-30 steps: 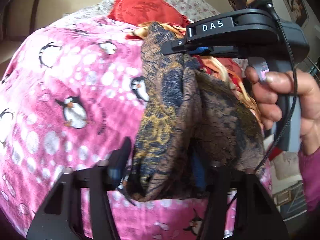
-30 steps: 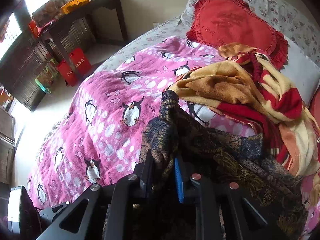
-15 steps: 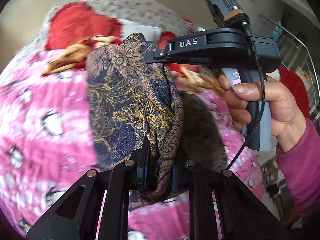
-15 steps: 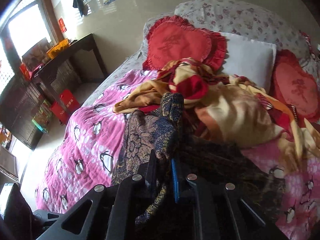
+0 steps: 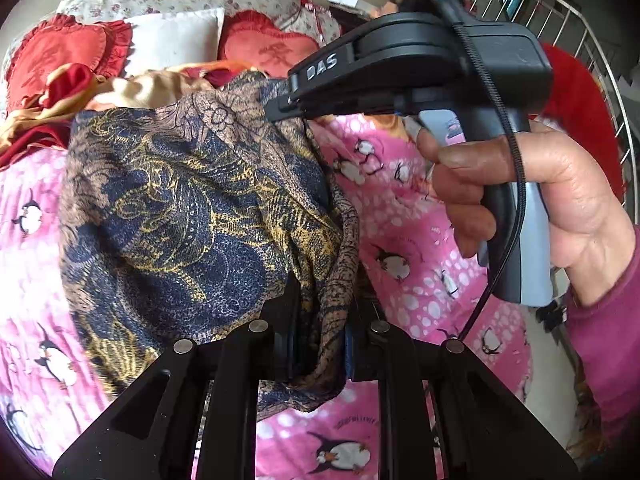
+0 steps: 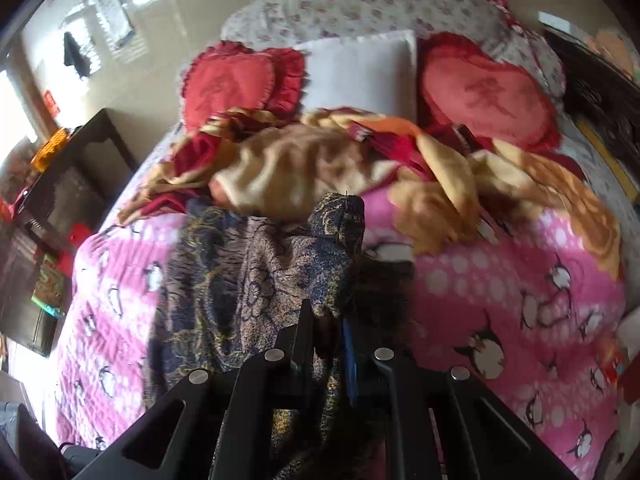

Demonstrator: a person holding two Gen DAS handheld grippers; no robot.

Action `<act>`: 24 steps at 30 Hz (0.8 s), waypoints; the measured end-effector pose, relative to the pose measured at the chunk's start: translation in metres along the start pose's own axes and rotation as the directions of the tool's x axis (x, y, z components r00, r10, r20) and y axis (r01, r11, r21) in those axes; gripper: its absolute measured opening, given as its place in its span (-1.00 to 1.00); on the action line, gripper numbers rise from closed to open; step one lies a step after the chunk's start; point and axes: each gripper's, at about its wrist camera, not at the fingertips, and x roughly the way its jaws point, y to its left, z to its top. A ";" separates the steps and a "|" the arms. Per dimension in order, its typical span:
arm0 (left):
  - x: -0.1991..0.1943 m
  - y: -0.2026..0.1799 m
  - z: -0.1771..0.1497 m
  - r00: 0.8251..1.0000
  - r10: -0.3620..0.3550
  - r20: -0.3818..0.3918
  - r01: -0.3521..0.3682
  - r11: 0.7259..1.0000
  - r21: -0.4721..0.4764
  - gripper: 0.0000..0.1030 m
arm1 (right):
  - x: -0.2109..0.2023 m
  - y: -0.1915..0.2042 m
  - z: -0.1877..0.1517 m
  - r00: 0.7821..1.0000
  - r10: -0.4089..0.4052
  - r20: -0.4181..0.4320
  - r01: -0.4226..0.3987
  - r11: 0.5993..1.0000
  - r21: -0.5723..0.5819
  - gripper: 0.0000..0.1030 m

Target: Fold small clothes

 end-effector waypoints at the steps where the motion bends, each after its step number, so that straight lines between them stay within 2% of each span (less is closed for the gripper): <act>1: 0.006 0.000 0.001 1.000 0.015 -0.016 -0.015 1.000 -0.006 -0.70 | 0.009 -0.007 -0.003 1.000 -0.001 -0.016 0.002 1.000 0.019 -0.78; 3: 0.014 0.002 -0.001 0.999 0.012 -0.053 -0.013 1.000 -0.009 -0.58 | 0.024 -0.020 -0.009 0.999 0.007 -0.046 -0.004 0.997 0.076 -0.72; 4: 0.010 0.004 -0.003 0.997 0.004 -0.078 -0.004 1.000 -0.005 -0.50 | 0.027 -0.026 -0.012 0.999 0.010 -0.048 -0.005 0.994 0.107 -0.57; 5: 0.004 0.005 -0.003 0.996 -0.008 -0.089 0.008 1.000 0.002 -0.34 | 0.024 -0.032 -0.013 0.999 0.003 -0.032 0.002 0.991 0.133 -0.37; 7: -0.018 0.007 -0.007 0.998 -0.008 -0.061 0.010 0.999 0.033 -0.23 | 0.010 -0.041 -0.016 1.000 -0.010 0.023 0.006 0.986 0.169 -0.31; 9: -0.042 0.012 -0.013 0.999 0.036 -0.010 -0.036 0.997 0.068 0.16 | -0.006 -0.045 -0.019 0.997 0.011 0.082 -0.027 0.981 0.194 -0.29; 10: -0.052 0.020 -0.016 0.997 0.076 0.020 -0.078 0.994 0.072 0.23 | -0.011 -0.044 -0.017 0.994 0.025 0.109 -0.046 0.980 0.194 -0.25; 12: -0.068 0.033 -0.026 0.987 0.148 0.062 -0.152 0.986 0.067 0.25 | -0.013 -0.039 -0.013 0.991 0.028 0.132 -0.052 0.981 0.186 -0.03; 14: -0.069 0.044 -0.034 0.976 0.210 0.053 -0.212 0.976 0.049 0.25 | -0.001 -0.031 -0.007 0.993 0.024 0.116 -0.044 0.984 0.173 -0.02; 16: -0.060 0.060 -0.036 0.974 0.226 0.009 -0.226 0.974 0.003 0.25 | 0.019 -0.025 -0.002 0.997 0.033 0.069 -0.043 0.988 0.151 -0.03; 17: -0.056 0.065 -0.039 0.976 0.220 -0.007 -0.220 0.975 -0.014 0.25 | 0.028 -0.020 -0.001 0.998 0.031 0.051 -0.038 0.989 0.145 -0.11; 18: -0.050 0.069 -0.043 0.975 0.223 -0.026 -0.223 0.974 -0.027 0.25 | 0.036 -0.015 0.001 0.999 0.024 0.040 -0.029 0.991 0.130 -0.56; 19: -0.048 0.070 -0.046 0.972 0.230 -0.041 -0.231 0.972 -0.030 0.25 | 0.039 -0.011 0.002 0.999 0.003 0.040 -0.007 0.995 0.101 -0.83; 21: -0.040 0.072 -0.051 0.970 0.236 -0.063 -0.238 0.971 -0.025 0.25 | 0.034 0.000 0.004 0.994 -0.064 0.090 0.061 0.997 0.038 -0.87; 24: -0.028 0.077 -0.057 0.967 0.236 -0.095 -0.239 0.971 -0.021 0.25 | 0.034 -0.005 0.005 0.985 -0.120 0.125 0.116 0.993 0.037 -0.87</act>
